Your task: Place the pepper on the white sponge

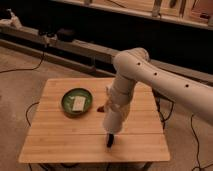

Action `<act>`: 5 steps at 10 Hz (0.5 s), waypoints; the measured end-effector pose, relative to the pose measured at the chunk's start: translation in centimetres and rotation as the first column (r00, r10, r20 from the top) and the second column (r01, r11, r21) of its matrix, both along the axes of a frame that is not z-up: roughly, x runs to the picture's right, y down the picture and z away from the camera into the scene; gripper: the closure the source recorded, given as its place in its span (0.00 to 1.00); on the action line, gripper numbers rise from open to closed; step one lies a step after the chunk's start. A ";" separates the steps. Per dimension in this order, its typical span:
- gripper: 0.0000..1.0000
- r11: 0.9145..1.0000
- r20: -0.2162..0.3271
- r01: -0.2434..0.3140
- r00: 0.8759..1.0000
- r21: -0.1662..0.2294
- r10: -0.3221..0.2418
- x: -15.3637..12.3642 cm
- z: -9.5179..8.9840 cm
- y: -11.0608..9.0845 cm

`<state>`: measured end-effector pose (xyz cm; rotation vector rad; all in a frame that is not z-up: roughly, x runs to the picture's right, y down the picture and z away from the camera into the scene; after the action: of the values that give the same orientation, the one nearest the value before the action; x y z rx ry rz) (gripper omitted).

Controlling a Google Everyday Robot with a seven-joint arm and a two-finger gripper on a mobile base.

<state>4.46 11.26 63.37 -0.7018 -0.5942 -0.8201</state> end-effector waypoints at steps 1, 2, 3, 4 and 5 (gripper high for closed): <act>1.00 1.000 0.007 0.007 1.000 -0.007 -0.007 -0.4 0.1 0.3; 1.00 1.000 0.011 0.017 1.000 -0.012 -0.017 -0.8 0.0 0.7; 1.00 0.999 0.009 0.028 1.000 -0.016 -0.028 -0.9 0.1 1.2; 1.00 0.999 0.006 0.038 0.999 -0.015 -0.038 -1.1 0.3 1.6; 1.00 0.999 -0.001 0.049 0.999 -0.017 -0.049 -1.3 0.6 2.0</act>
<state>3.15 13.30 63.97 -0.7349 -0.5853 -0.8607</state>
